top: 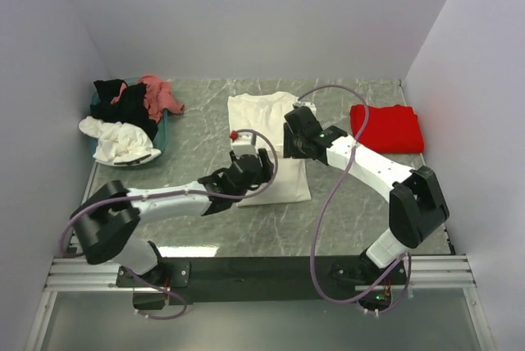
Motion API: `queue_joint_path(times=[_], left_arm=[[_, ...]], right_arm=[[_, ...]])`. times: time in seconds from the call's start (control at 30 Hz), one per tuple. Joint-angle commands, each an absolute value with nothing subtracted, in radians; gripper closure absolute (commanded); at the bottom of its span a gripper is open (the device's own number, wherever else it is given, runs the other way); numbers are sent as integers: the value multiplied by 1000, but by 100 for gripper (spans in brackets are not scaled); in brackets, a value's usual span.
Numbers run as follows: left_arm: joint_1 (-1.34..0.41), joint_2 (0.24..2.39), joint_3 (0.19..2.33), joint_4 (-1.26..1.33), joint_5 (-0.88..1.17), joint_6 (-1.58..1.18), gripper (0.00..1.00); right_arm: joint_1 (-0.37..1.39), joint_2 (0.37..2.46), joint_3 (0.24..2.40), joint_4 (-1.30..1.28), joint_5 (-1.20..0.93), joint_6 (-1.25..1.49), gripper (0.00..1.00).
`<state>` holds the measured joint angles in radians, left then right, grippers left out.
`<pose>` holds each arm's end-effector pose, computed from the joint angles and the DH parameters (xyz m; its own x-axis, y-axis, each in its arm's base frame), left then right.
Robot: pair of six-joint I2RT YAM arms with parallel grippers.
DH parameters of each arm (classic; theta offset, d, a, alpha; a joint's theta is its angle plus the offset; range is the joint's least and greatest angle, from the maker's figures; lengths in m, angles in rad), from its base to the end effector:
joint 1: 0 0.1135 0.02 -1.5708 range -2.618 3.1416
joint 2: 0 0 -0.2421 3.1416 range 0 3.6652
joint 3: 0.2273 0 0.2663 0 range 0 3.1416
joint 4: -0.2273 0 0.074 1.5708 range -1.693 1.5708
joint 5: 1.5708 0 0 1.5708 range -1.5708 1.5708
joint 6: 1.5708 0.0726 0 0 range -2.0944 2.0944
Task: Fold and stack the t-shirts
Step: Fold the tshirt
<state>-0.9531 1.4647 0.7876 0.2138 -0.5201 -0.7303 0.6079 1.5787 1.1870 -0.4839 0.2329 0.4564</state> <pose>0.2360 -0.2699 0.1772 -0.4930 -0.3056 -0.8146 0.1625 0.8874 -0.4313 0.3193 0.2017 0.2009 -0.7573 -0.0045 -0.6531 -0.1121 0.9860 0.1232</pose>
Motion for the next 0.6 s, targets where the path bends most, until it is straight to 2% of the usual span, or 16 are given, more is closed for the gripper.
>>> queue_joint_path(times=[0.0, 0.13, 0.57], left_arm=[[-991, 1552, 779, 294, -519, -791, 38], [-1020, 1670, 773, 363, -470, -821, 38], [-1068, 1755, 618, 405, -474, -876, 38]], right_arm=[[601, 1572, 1158, -448, 179, 471, 47], [603, 1670, 1196, -453, 144, 463, 47], [549, 1890, 1362, -485, 138, 436, 47]])
